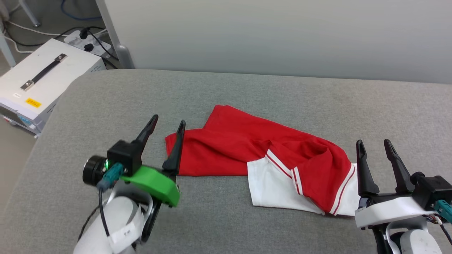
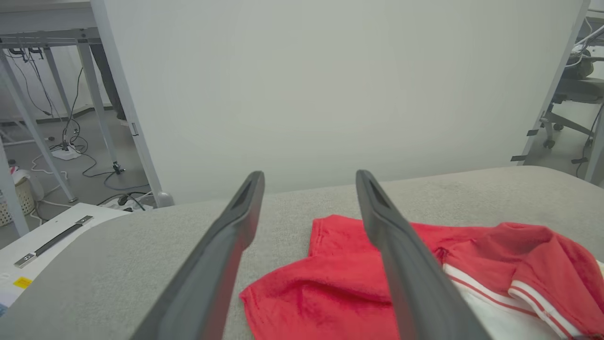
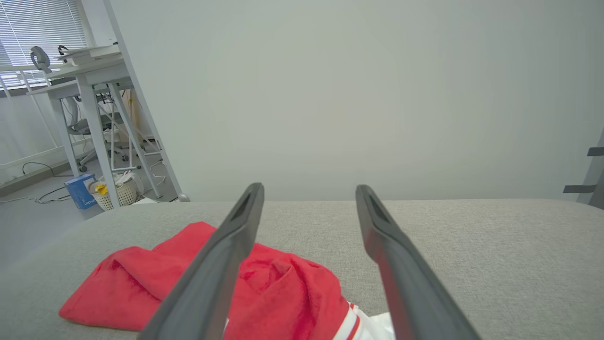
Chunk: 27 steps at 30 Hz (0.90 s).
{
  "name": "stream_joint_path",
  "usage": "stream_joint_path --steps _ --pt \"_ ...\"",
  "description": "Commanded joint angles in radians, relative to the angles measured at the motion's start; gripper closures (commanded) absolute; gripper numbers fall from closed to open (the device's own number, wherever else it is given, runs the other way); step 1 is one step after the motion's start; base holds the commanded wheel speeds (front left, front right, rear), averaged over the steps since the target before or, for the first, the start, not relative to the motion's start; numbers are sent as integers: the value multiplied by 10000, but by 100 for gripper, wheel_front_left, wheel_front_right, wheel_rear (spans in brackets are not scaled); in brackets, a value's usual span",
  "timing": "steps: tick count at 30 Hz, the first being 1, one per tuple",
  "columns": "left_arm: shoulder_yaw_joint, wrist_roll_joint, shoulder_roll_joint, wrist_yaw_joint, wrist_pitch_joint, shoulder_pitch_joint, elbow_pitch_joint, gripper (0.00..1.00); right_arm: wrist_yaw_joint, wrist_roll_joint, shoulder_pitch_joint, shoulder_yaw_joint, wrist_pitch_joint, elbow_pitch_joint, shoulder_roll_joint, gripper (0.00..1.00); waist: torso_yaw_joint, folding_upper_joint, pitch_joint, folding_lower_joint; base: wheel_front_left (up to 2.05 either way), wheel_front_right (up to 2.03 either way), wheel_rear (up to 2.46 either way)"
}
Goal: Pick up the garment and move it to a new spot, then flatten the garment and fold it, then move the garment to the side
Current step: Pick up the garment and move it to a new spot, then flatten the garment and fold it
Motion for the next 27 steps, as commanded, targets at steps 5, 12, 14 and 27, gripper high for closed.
stream_joint_path --steps 5,12,14,27 --pt "573 936 -252 142 -58 1787 -891 0 -7 -105 260 -73 -47 -124 -26 0 365 120 -359 0 0 0 0" --pt "2361 1379 -1622 -352 -58 3116 -1493 0 -7 -136 381 74 -47 -117 -26 0 308 120 -318 0 0 0 0" --pt "2555 1664 -1750 -552 -58 3174 -1485 0 -7 -137 363 75 -47 -111 -26 0 362 120 -265 0 0 0 0" --pt "3092 2311 -2550 -1363 -58 2566 -1151 0 -7 -890 -1690 727 2240 844 -525 0 1572 120 1263 0 0 0 0"
